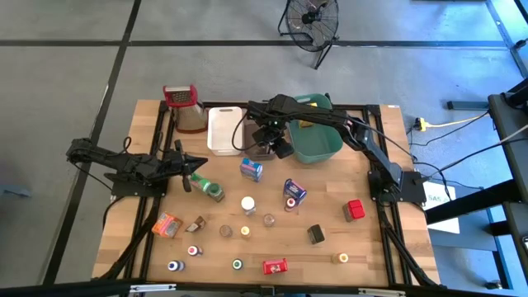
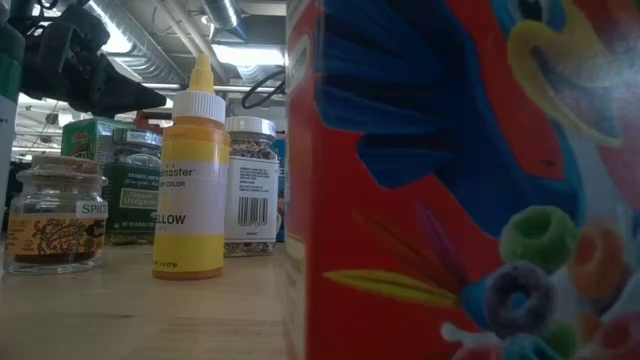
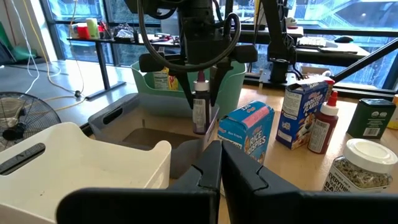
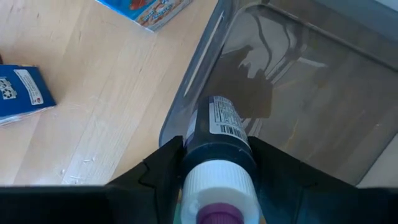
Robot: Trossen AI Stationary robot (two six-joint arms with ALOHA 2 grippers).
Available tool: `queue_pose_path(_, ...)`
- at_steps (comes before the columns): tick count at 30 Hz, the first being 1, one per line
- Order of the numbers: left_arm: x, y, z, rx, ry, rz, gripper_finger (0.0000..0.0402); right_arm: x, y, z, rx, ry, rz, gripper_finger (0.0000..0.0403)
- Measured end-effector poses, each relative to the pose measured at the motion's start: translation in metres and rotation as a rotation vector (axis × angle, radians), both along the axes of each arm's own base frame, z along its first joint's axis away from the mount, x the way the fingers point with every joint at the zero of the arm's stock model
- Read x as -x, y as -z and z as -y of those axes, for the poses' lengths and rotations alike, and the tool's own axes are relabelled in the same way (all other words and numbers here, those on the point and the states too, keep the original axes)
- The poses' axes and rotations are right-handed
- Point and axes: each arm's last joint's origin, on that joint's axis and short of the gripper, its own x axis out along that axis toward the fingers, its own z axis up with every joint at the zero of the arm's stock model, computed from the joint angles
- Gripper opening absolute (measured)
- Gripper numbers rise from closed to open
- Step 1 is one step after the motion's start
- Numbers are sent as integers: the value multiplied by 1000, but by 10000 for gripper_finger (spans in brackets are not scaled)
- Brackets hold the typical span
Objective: Pick & Place Kitchen Items
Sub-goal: Put the purple food coloring bottle into the middle black transparent bin
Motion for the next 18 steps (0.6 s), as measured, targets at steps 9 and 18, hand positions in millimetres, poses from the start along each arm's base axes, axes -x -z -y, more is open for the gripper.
queue_pose_path(9,0,0,0,0,0,0,4,-2,0,1,2,49,18,176)
queue_pose_path(18,0,0,0,0,0,0,4,-2,0,0,0,51,15,177)
